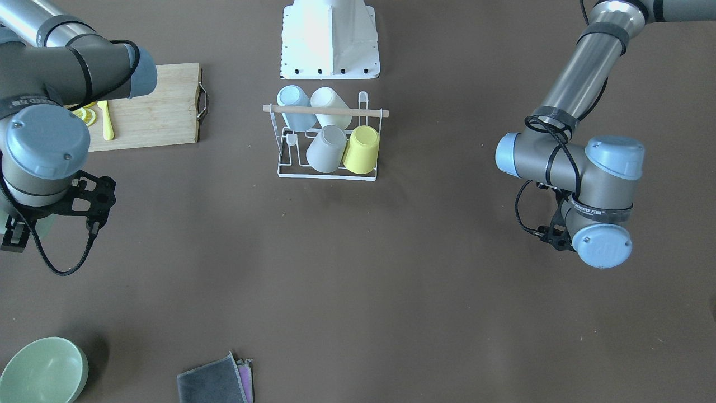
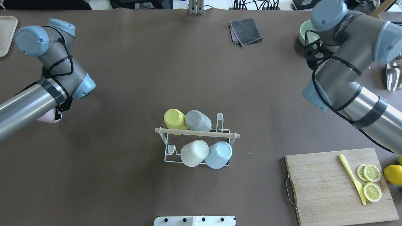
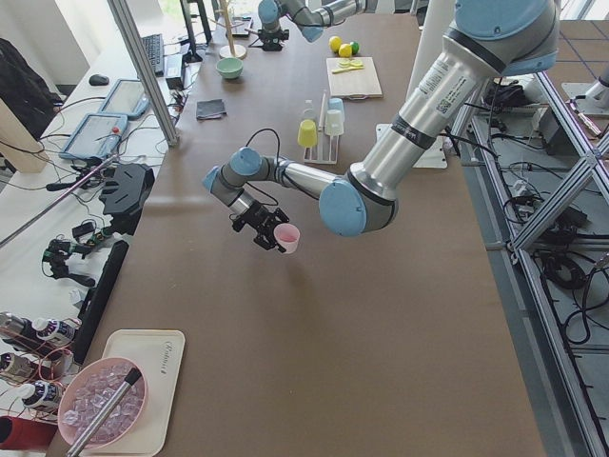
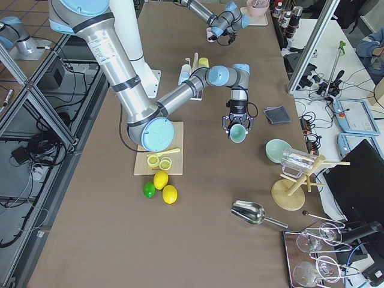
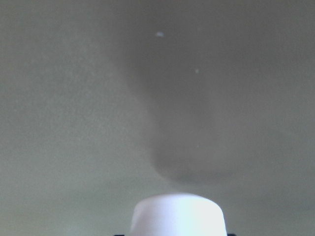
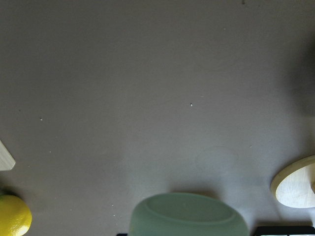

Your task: Place cup on cup holder

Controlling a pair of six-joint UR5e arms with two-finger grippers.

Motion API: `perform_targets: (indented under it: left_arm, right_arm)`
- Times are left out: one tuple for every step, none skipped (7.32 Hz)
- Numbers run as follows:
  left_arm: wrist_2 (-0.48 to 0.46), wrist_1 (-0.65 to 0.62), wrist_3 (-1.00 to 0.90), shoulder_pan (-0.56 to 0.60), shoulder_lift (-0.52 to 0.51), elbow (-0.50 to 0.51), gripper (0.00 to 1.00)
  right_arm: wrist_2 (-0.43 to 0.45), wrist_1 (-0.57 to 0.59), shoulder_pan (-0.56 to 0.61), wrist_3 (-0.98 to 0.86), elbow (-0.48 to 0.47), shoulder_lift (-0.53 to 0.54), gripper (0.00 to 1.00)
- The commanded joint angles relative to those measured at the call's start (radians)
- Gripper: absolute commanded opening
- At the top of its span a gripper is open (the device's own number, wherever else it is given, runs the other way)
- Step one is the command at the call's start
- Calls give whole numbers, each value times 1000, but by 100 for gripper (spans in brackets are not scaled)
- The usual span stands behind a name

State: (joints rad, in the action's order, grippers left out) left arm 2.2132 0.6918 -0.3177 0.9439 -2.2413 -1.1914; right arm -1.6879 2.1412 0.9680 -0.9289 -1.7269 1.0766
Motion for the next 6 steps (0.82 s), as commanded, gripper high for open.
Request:
perform_targets:
  left_arm:
    - [-3, -60, -29, 68, 2, -197, 0]
    - [2, -60, -15, 99, 2, -303, 0]
    - [6, -52, -15, 110, 17, -397, 0]
    - [7, 15, -15, 110, 79, -513, 0]
    - [3, 122, 21, 110, 113, -581, 0]
    - [-1, 232, 67, 107, 121, -623, 0]
  right_arm:
    - [-187, -1, 78, 4, -83, 25, 0]
    - [-307, -1, 104, 5, -85, 26, 0]
    - [-391, -6, 121, 5, -111, 34, 0]
    - [-489, -82, 144, 8, -126, 45, 0]
    - [-615, -184, 161, 39, -126, 86, 0]
    - [-694, -310, 169, 114, -126, 127, 0]
